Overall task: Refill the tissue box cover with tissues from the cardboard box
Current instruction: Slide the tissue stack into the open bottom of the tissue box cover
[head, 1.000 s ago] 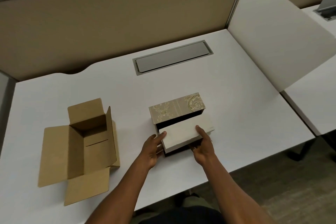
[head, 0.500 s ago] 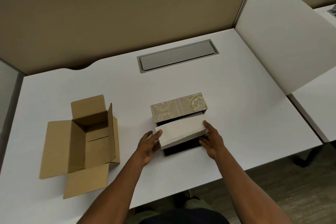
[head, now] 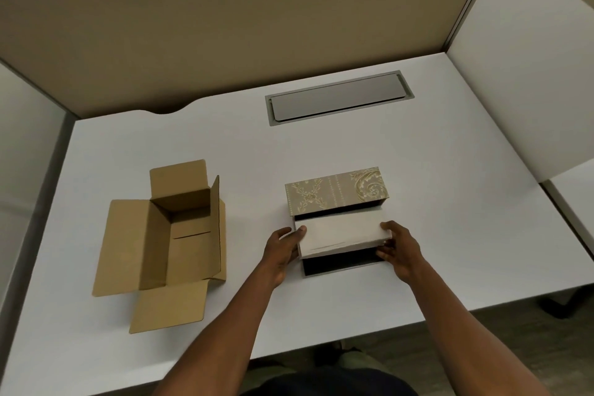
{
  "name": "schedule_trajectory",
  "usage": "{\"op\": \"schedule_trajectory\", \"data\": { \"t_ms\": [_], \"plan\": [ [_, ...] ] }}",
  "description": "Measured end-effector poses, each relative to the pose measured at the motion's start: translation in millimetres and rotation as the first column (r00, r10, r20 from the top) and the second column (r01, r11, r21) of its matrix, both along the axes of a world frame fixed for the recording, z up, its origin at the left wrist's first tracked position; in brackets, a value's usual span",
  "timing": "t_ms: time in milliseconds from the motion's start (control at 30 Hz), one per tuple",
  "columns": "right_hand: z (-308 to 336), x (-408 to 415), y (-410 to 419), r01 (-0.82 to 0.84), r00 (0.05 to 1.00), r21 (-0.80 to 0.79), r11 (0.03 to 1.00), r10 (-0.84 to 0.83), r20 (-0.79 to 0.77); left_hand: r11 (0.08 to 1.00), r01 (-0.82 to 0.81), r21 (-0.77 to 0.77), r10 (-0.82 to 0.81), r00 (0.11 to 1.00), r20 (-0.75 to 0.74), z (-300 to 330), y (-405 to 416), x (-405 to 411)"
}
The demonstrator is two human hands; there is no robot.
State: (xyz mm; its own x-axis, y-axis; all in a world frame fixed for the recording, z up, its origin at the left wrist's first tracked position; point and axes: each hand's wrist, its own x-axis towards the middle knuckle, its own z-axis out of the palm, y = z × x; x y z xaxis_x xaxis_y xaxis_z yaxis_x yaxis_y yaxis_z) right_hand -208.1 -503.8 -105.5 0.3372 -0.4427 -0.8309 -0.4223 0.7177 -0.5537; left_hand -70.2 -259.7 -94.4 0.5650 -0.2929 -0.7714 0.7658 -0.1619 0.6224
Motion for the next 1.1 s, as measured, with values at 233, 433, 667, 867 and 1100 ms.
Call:
{"op": "schedule_trajectory", "data": {
  "t_ms": [233,433,667,867,1100],
  "plan": [
    [-4.5,2.2,-3.9,-0.057,0.996,-0.128,0.990,0.047,-0.080,1.000,-0.004,0.016,0.004,1.000,0.023,-1.5,-8.6,1.6],
    [-3.1,6.4,0.3,-0.067,0.994,-0.166,0.984,0.050,-0.099,0.998,-0.066,-0.011,0.066,0.998,0.007,-1.4,-9.7,3.3],
    [2.4,10.3,6.8,-0.100,0.986,-0.201,0.974,0.070,-0.153,0.996,-0.086,-0.017,0.087,0.996,0.036,-13.0,-10.8,2.6],
    [3.8,13.0,7.0,-0.144,0.982,-0.222,0.964,0.111,-0.153,0.992,-0.126,-0.025,0.126,0.992,0.028,-10.6,-13.9,3.7],
    [3.3,10.9,6.8,-0.142,0.984,-0.210,0.967,0.115,-0.134,0.972,-0.233,-0.025,0.233,0.972,0.028,-8.5,-18.9,1.5]
  ]
}}
